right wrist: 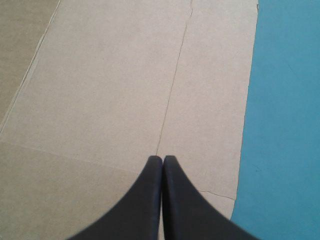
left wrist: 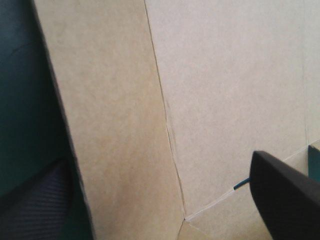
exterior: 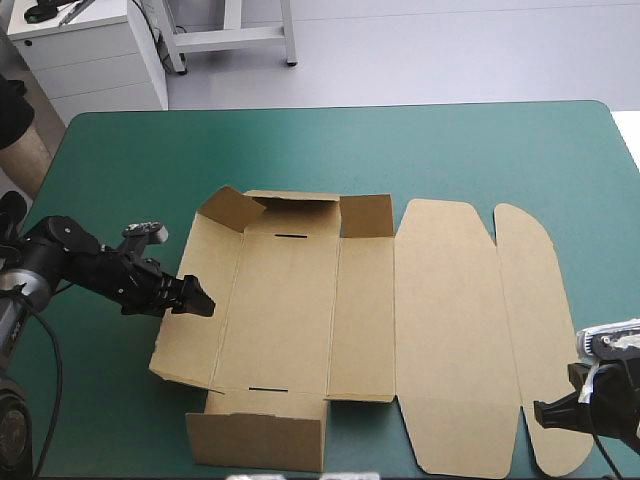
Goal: Fold the box
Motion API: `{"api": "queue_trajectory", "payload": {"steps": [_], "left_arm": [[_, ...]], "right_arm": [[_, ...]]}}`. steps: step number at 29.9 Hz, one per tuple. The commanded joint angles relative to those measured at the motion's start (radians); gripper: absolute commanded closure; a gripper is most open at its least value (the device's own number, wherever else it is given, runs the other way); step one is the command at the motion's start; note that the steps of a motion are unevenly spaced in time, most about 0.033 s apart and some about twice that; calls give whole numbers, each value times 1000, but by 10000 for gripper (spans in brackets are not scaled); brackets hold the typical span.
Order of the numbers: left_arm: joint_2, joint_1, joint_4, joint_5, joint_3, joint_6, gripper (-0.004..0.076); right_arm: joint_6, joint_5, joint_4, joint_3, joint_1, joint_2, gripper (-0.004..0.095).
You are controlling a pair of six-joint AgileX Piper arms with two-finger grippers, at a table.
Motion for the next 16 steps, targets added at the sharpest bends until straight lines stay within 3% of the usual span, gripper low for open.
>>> {"api": "queue_trajectory", "payload": {"steps": [1,5,12,16], "left_arm": [[-26,-23,-19,88,-4,-19,48],[-21,-23,-21,75,41,-34,48],[-21,-23,-25,-67,108,-135,48],[-21,-23,-34,-45,107,-139,65]], "right_arm": [[-9,-51,-9,-24,-6,8,928],[-9,-51,-9,-24,-6,8,928],[-9,-51,-9,-24,-6,8,928],[-9,-48,-9,-24,-6,8,928]]}}
